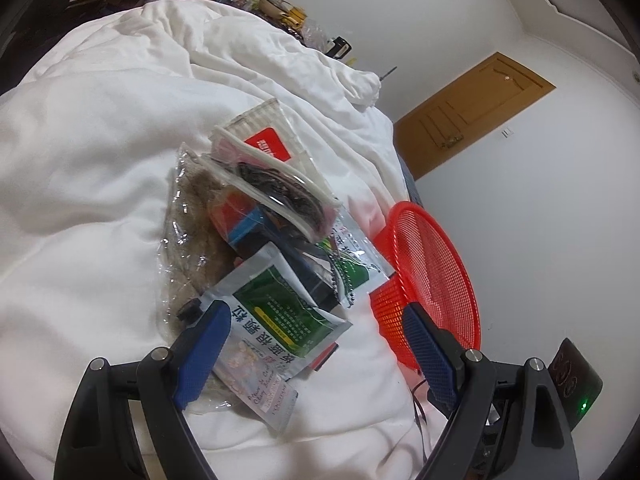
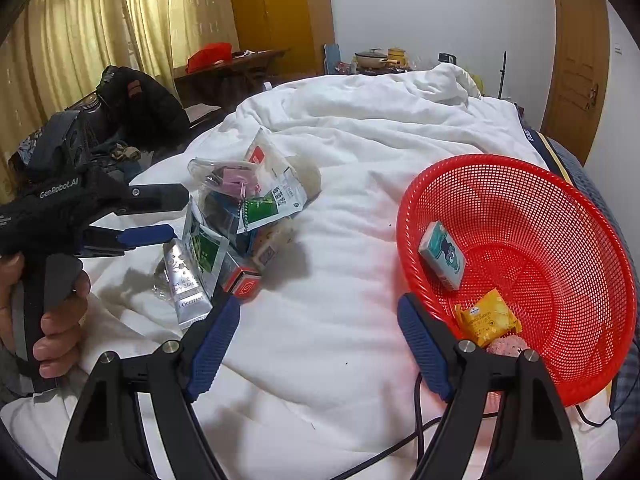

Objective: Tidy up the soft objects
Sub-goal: 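Withdraw both tools from the basket back over the pile, then grasp a white sachet with the left tool while the right tool grasps the red-and-white glue box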

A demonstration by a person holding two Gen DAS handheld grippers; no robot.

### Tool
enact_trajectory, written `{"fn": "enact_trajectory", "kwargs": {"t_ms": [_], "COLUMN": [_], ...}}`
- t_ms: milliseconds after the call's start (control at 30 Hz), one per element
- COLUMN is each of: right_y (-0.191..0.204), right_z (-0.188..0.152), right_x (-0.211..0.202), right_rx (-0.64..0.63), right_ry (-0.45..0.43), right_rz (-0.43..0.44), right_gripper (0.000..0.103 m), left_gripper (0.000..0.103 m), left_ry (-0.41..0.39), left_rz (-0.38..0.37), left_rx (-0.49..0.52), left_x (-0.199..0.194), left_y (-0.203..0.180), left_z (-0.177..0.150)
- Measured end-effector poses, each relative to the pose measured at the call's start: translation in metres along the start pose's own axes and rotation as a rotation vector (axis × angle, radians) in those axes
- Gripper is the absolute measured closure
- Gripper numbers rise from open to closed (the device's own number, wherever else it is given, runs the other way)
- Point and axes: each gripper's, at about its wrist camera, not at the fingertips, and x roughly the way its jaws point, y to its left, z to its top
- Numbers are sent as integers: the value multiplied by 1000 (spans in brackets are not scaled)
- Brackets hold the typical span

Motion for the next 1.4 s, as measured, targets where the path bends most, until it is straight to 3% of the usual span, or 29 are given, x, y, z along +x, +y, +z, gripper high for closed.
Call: {"fn": "enact_trajectory", "kwargs": {"t_ms": [367,467,500,567,733,833,967,1133,1267,1400], "right_y": [0,1,1,2,2,2,3,4,17,45], "right_z": [-2,-5,-7,-8,-5,-6,-5,-2,11,38], "right_x": [2,4,4,5,5,4,3,5,7,23], "right_rx": [0,-1,-1,-2,-2,-1,-9,-18,-76,-163], "right_ry": [8,13,15,17,14,14,14,27,55,119], "right_rz": [-1,-4,-6,-7,-8,-5,-7,-3,45,116], "right_gripper": [22,22,22,22,22,22,22,22,22,23], "left_gripper": [13,19,20,26,48,76,89,94,95,95], "left_ry": [7,26,43,67,129,151,151,131,112,24], "left_rz": [40,162,243,334,429,376,282,131,51,-28], "left_rx": [-7,61,98,132,152,128,101,42,-5,-12], "left_x": [3,13,20,31,53,45,21,8,2,-25], "left_y": [1,-13,-19,-25,-29,-21,-12,9,16,16], "left_z": [2,4,5,7,6,1,-9,-16,-17,-17]}}
